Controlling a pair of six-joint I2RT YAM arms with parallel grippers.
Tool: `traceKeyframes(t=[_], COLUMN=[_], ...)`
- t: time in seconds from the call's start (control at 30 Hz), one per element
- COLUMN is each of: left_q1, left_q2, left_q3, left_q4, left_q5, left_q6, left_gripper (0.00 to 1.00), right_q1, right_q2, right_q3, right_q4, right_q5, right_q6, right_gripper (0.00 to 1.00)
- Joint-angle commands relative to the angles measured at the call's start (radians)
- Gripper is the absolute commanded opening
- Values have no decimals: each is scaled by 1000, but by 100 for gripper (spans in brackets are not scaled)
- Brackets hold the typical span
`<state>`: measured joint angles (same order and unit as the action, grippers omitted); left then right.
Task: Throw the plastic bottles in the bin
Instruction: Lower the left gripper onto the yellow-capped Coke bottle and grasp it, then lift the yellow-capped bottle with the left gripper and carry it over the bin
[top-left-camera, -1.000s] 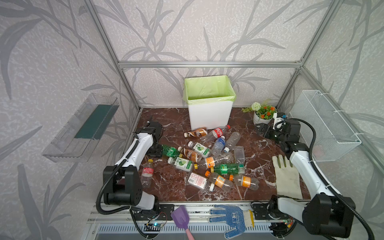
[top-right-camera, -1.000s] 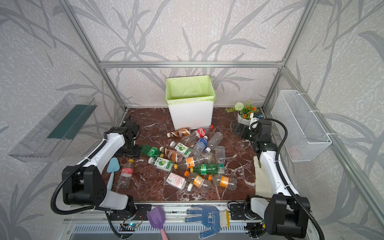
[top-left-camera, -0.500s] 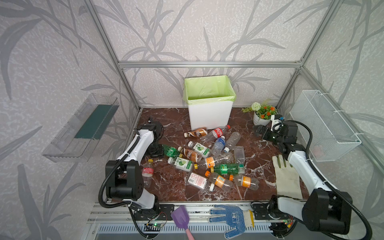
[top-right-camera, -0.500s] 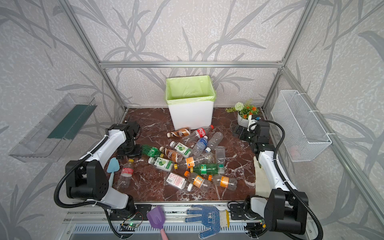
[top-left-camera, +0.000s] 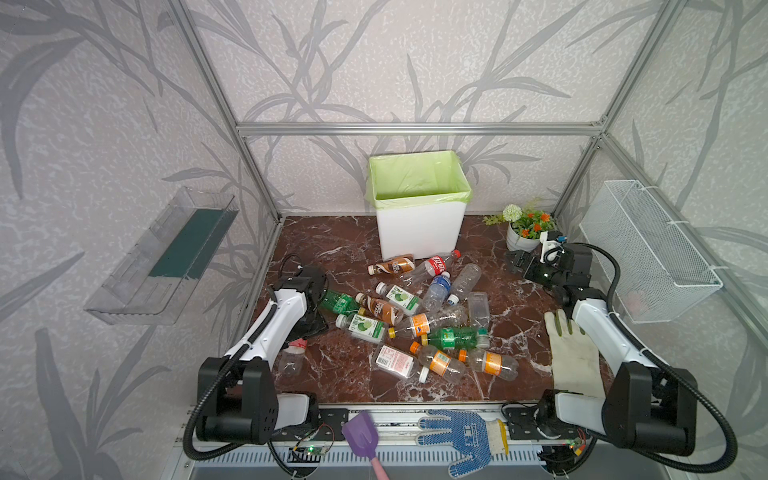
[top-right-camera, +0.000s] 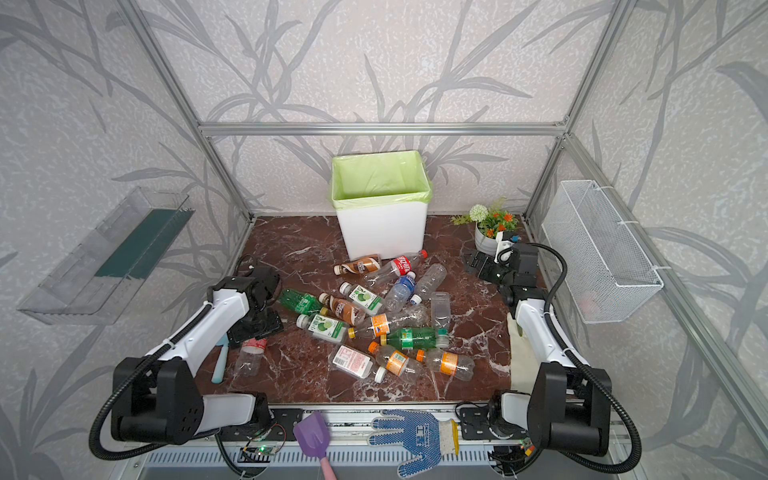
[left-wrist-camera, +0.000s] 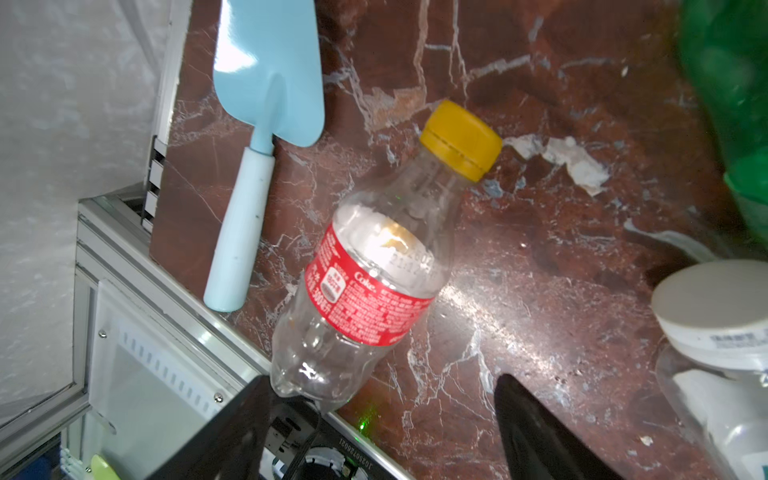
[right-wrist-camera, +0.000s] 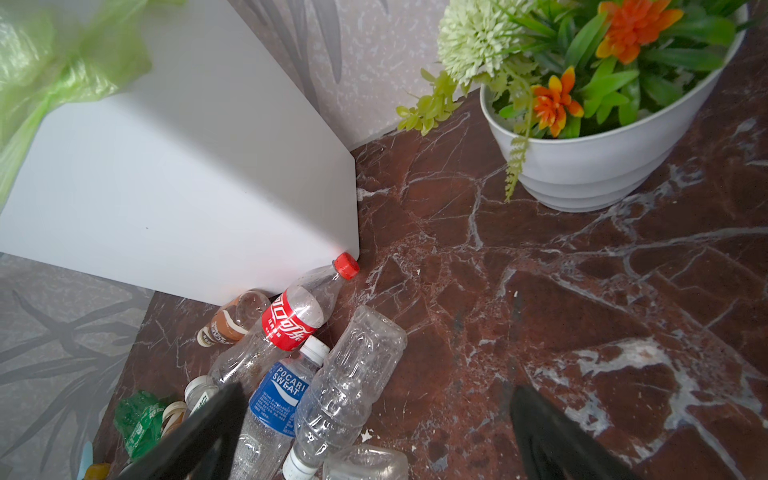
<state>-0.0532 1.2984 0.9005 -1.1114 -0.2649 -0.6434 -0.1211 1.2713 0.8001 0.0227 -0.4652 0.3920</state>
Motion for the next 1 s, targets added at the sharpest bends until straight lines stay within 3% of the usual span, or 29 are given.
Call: traceKeyframes(t=[0.0, 0.2, 0.4, 0.53, 0.7, 0.83, 0.97], left_q1=[-2, -2, -2, -2, -2, -1, 0], left_q2=[-20, 89, 167, 98, 38, -65, -203], left_q3=[-51, -72, -70, -82, -58, 56, 269], left_q4=[59, 101, 155, 198, 236, 234, 371], left_q5=[-56, 0, 35, 21, 43, 63, 49], left_q6=[-45, -44, -36, -39, -30, -12, 92], left_gripper=[86, 85, 69, 53, 41, 40, 40], right_q1=[4, 2, 0, -2, -1, -1, -5], right_q2=[7, 24, 51, 58, 73, 74, 65], right_q3=[-12, 3, 22, 25, 49, 68, 96], right_q4=[22, 7, -19, -30, -53, -74, -104], right_q5=[-13, -12, -27, -5, 5, 16, 46], right_q6=[-3, -7, -13, -23, -32, -45, -73], right_gripper=[99, 99, 99, 99, 99, 99, 99])
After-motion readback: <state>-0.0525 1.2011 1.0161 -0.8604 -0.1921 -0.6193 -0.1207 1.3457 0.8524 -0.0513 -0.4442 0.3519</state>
